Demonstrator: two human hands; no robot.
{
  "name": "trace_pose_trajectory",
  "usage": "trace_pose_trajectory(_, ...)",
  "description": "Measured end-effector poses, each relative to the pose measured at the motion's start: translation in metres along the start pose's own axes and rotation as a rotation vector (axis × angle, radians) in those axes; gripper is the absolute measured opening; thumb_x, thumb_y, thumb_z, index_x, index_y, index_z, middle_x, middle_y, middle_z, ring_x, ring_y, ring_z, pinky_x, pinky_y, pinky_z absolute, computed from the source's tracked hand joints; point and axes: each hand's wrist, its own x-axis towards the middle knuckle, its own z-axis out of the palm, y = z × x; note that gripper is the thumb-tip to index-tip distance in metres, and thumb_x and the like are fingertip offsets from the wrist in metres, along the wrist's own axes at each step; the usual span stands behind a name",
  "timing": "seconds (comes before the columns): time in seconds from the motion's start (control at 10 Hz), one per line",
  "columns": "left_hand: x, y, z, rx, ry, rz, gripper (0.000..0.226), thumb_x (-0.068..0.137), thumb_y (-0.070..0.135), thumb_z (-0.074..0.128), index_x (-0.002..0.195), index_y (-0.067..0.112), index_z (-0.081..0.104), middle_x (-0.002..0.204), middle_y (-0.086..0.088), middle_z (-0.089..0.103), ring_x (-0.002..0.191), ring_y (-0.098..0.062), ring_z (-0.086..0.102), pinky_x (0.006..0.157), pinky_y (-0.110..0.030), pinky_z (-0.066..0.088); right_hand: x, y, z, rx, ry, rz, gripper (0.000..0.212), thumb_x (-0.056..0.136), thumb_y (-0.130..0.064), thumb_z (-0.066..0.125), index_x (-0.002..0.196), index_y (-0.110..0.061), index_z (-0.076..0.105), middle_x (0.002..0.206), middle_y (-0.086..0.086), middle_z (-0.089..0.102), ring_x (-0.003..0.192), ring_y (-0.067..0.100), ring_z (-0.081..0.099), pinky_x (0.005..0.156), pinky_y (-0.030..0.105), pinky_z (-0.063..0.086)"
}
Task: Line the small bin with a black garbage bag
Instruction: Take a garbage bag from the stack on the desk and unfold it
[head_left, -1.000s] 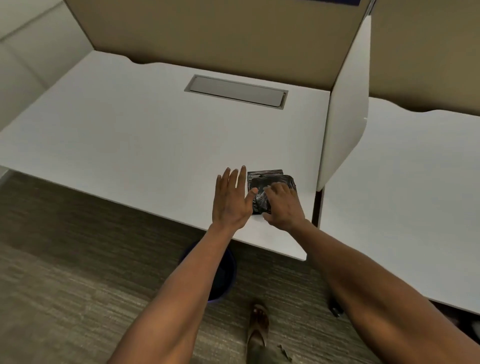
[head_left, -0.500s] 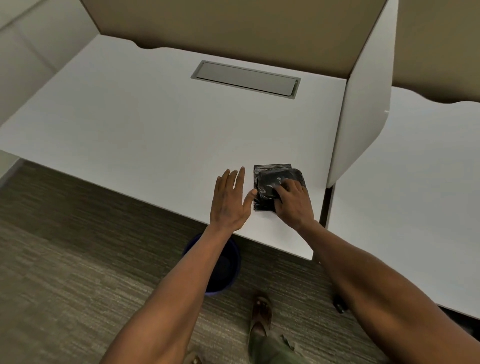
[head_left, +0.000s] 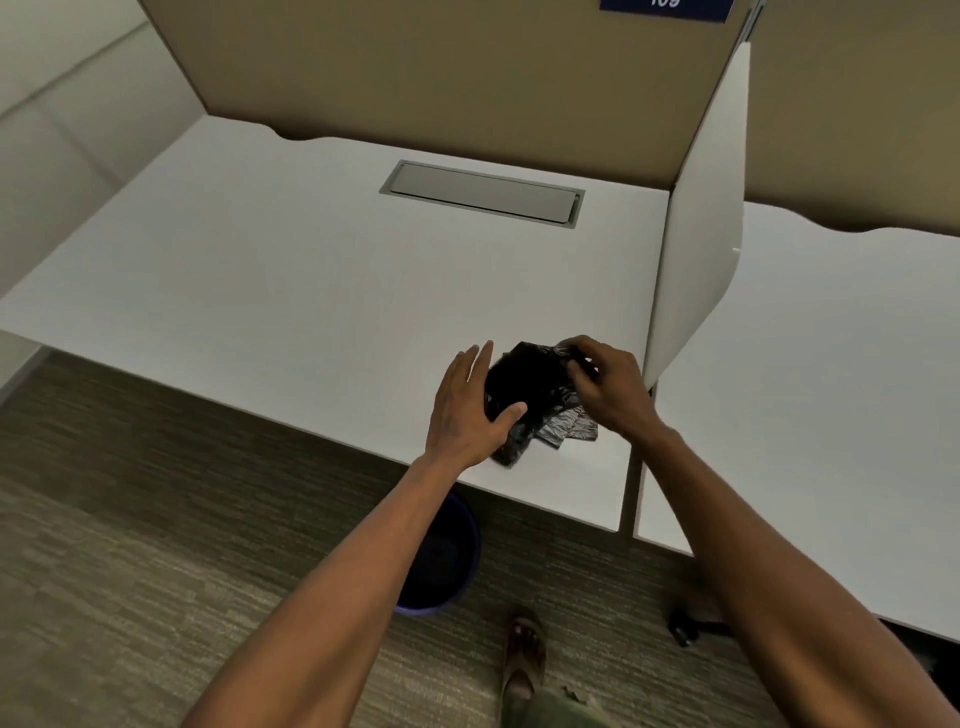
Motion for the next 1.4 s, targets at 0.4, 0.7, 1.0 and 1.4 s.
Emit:
trace_pose_trajectory(0.4,-0.020,0.017,-0.066,-0.552,-0.250,-0.237,0.027,0.085,0.035,0.080,0.108,0.021,0.081,0.102,0.001,0.083,0.098,-0.019,0.079,0.095,-0.043,0.062,0.030,-0.048,-0.032,0.317,-0.274,0.221,0.028,0.096,-0.030,0.072,0.122,-0.021,0.066,0.107,0.012,0.074,0.102,0.028,0.071,0.090,0.046,0.058)
trace_pose_trajectory(0.7,-0.042,0.018,-0.104,-0.787,-0.083,-0.514,0.016,0.092,0.015,0.070,0.080,0.005,0.073,0.073,-0.004,0.078,0.073,-0.018,0.069,0.068,-0.023,0.051,-0.052,-0.106,-0.022,0.191,-0.104,-0.208,0.070,0.080,-0.077,0.065,0.134,-0.033,0.061,0.128,-0.011,0.067,0.120,0.003,0.061,0.100,0.023,0.048)
trace_pose_trajectory(1.0,-0.082,0.019,-0.131,-0.945,-0.245,-0.447,0.076,0.083,0.073,0.057,0.124,0.011,0.074,0.126,-0.016,0.074,0.118,-0.031,0.070,0.110,-0.043,0.050,-0.060,-0.118,0.001,0.756,0.143,0.135,0.010,0.097,-0.014,0.071,0.098,-0.015,0.080,0.088,0.004,0.080,0.081,0.018,0.075,0.071,0.032,0.059)
trace_pose_trajectory(1.4,-0.131,-0.030,-0.166,-1.093,-0.120,-0.543,0.043,0.105,0.012,0.056,0.146,0.000,0.055,0.148,-0.026,0.058,0.142,-0.045,0.051,0.120,-0.056,0.041,-0.091,-0.084,0.048,1.117,0.087,1.038,0.045,0.103,-0.029,0.059,0.144,-0.014,0.055,0.135,0.015,0.065,0.110,0.028,0.067,0.083,0.042,0.057)
